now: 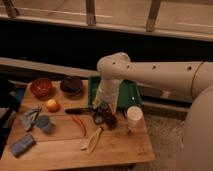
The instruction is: Place banana in tray
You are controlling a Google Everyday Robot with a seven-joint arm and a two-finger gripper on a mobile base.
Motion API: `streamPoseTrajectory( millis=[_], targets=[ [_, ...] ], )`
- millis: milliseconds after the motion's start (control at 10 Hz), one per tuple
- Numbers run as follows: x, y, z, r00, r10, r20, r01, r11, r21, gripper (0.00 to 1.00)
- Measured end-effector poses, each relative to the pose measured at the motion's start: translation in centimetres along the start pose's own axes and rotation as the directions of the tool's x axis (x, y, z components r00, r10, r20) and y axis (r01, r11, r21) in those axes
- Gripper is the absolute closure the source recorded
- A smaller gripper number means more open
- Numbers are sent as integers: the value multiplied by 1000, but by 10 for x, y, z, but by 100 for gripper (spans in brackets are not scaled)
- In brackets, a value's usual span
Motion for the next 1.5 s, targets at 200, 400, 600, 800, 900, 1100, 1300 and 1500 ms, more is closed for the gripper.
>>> streamPoseTrajectory(
  millis=[200,400,600,800,900,1100,1300,1500],
  targets=[
    [2,3,1,1000,-7,-2,7,1000,0,35],
    [1,-1,3,1000,-11,-8,11,1000,11,35],
    [18,10,18,998,-45,-39,46,999,22,35],
    [37,19,34,996,-65,-62,67,997,35,35],
    [46,24,42,994,-79,-73,82,996,43,35],
    [60,35,66,989,-104,-103,111,992,60,35],
    [64,41,94,984,-111,-143,122,990,71,35],
    [63,41,127,973,-103,-205,121,990,77,35]
  ],
)
